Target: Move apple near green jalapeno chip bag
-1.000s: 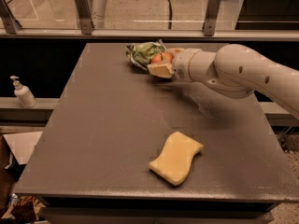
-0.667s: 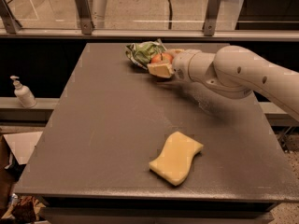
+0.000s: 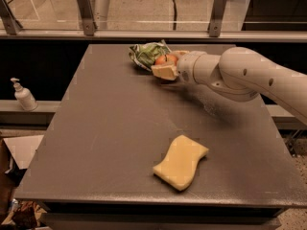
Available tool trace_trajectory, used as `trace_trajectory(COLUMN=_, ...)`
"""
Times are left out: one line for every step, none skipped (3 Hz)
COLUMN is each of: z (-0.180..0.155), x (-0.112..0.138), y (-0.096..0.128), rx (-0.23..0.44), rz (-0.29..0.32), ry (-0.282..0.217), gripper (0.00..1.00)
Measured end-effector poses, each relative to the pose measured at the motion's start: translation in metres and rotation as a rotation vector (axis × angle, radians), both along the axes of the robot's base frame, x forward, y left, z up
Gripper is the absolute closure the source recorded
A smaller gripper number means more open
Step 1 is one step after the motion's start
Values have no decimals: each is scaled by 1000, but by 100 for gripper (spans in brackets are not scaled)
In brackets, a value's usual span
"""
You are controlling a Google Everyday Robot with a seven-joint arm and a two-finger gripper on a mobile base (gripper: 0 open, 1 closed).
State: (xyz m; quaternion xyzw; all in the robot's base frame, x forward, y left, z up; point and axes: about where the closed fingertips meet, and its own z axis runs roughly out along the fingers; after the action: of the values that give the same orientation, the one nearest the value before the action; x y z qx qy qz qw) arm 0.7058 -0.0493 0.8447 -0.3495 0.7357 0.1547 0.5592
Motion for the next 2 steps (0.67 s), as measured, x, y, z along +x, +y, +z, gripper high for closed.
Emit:
trace_trajectory(z=0, x=0, y=0, rx=0, rz=0, ry=0, gripper=14)
trace_trajectory(z=0, x=0, y=0, rx=0, rz=0, ry=0, gripper=0)
